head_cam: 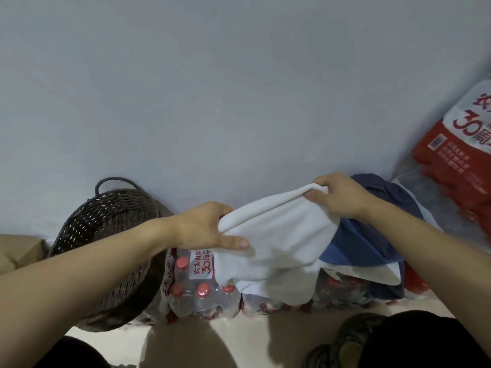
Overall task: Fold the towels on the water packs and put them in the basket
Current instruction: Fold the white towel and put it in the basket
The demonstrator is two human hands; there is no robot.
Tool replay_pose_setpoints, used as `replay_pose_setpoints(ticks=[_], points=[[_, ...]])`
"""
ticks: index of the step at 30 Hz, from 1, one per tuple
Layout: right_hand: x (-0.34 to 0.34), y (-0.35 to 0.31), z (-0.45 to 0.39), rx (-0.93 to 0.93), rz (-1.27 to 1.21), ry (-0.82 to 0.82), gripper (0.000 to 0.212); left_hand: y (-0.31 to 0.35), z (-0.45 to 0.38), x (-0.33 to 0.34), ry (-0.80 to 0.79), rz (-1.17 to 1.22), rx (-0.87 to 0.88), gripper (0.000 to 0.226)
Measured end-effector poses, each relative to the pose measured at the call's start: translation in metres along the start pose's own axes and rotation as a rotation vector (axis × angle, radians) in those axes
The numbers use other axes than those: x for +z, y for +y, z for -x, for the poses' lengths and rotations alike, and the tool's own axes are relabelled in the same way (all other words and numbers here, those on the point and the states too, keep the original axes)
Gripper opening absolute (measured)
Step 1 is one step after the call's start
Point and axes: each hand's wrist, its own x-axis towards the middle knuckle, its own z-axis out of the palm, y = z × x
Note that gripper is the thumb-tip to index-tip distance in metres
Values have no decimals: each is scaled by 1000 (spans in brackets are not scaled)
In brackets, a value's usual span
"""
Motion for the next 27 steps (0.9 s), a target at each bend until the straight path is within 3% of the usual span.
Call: replay_pose_setpoints(ticks=[5, 8, 11, 13, 15, 21, 24, 27], points=[[40, 6, -1, 32, 171, -55, 22, -20, -20, 27, 25, -404, -36, 26], [67, 11, 4, 74, 271, -259, 29, -31, -26, 42, -42, -289, -63, 15], [97, 20, 12, 146, 480, -519, 59, -39, -26, 57, -117, -164, -122, 11], [118, 25, 16, 220, 508, -559, 82, -43, -26, 67, -128, -100, -138, 14], [138, 29, 18, 260, 471, -530, 92, -46, -26, 73, -140, -54, -153, 19], [153, 24, 9, 232, 368, -411, 62, -55, -30, 77, -61, -17, -194, 28], [152, 6, 10, 285, 98, -649, 47, -58, -32, 65, 6, -23, -189, 22], [152, -6, 21, 487, -214, -946, 47, -66, -26, 50, 63, 47, -270, 31]])
